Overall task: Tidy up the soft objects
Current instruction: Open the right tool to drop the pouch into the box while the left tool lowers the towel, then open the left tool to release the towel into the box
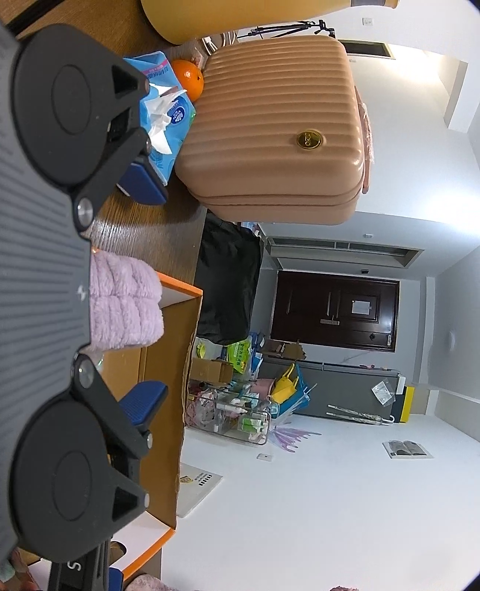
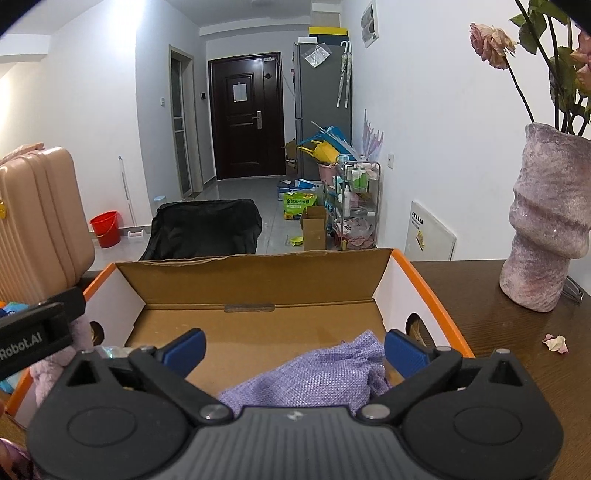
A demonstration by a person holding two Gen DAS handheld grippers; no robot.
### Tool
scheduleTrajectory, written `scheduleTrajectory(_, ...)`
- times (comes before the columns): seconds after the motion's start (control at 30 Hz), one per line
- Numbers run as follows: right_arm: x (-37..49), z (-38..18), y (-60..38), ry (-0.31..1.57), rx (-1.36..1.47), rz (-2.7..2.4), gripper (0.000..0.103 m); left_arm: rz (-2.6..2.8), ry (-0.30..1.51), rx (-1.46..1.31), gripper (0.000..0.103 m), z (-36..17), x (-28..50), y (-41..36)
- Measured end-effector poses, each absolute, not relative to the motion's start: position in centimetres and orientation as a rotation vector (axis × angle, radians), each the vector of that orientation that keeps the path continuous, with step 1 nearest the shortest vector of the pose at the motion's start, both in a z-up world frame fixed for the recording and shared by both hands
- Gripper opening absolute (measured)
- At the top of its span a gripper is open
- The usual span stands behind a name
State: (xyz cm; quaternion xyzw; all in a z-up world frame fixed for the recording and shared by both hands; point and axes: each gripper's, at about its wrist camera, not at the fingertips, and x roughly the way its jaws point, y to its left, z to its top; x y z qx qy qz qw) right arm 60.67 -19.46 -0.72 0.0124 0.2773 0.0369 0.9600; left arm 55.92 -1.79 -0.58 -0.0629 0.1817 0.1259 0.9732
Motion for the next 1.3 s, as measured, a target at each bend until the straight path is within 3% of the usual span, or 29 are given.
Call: scheduleTrajectory(1.3,50.7,1.1,-21.5,0.385,0.043,0.106,0.103,0.228,0.282,-0.139,0.103,0.5,46.5,0.2)
